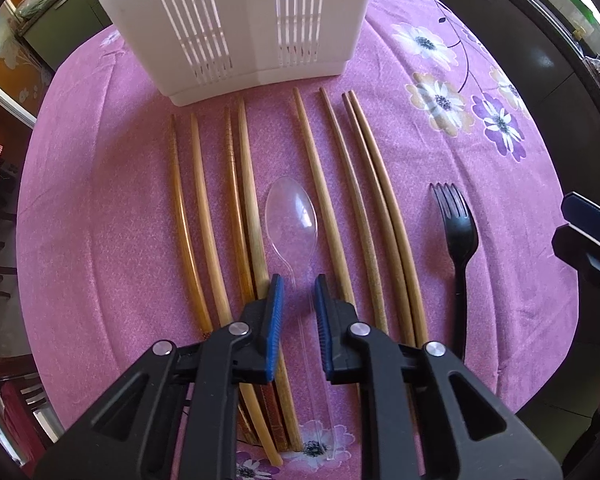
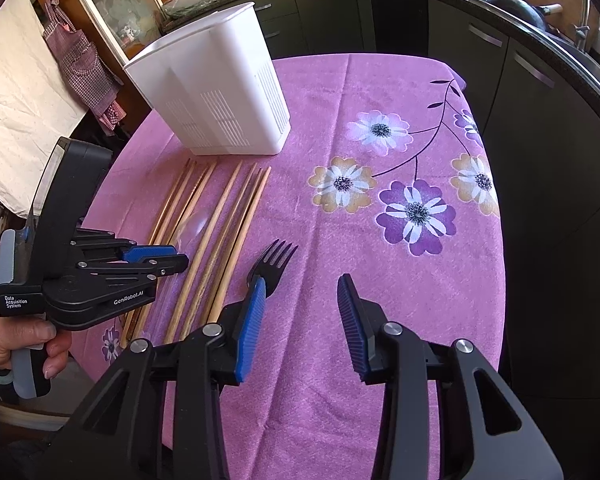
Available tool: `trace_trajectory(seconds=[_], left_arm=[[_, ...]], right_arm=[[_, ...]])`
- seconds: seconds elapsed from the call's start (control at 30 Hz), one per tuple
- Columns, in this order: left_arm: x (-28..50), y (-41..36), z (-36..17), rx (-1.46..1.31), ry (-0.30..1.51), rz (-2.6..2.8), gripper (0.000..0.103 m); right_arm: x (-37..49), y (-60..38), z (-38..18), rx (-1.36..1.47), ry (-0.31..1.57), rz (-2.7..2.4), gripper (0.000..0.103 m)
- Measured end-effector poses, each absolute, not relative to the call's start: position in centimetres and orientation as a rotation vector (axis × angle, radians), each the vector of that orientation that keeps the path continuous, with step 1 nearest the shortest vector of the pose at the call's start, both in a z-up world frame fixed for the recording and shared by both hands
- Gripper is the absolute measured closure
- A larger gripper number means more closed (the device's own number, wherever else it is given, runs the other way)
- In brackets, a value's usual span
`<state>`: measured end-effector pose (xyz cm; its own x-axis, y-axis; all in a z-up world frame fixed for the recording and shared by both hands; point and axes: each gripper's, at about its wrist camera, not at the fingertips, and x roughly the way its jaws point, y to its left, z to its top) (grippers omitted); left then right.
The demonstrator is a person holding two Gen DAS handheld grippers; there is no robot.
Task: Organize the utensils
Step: 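Grasp the clear plastic spoon with the left tool while the right tool grasps the black fork, then lift the spoon over the white holder and open the left tool while the right tool carries the fork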
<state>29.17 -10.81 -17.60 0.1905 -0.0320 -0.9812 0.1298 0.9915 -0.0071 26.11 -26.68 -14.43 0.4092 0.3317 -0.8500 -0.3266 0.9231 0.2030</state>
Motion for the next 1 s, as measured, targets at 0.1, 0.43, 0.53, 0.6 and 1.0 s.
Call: trace_trajectory(seconds=[0.1, 0.43, 0.53, 0.6, 1.0], left_arm=[[29.1, -11.5, -17.6, 0.113, 1.363, -0.123, 0.092], [29.7, -12.1, -16.5, 0.099, 1.308, -0.16, 0.095], [29.5, -10.9, -14.7, 0.085, 1.257, -0.179, 0.095], [29.3, -10.8, -13.8, 0.082, 1.223, -0.193, 0.095], [23.5, -7.7, -10.0, 0.07, 1.099, -0.278, 0.095]], right_arm=[[26.2, -26.5, -14.5, 0.002, 1.08, 0.41, 0.065], [25.8, -24.8, -15.1, -0.031, 1.189, 0.408, 0.079], [25.9, -23.6, -16.5, -0.045, 1.255, 0.396, 0.081], [26.1, -22.9, -17.2, -0.031, 1.286, 0.385, 0.085], [27.8, -19.8, -19.6, -0.05, 1.393, 0.266, 0.085]])
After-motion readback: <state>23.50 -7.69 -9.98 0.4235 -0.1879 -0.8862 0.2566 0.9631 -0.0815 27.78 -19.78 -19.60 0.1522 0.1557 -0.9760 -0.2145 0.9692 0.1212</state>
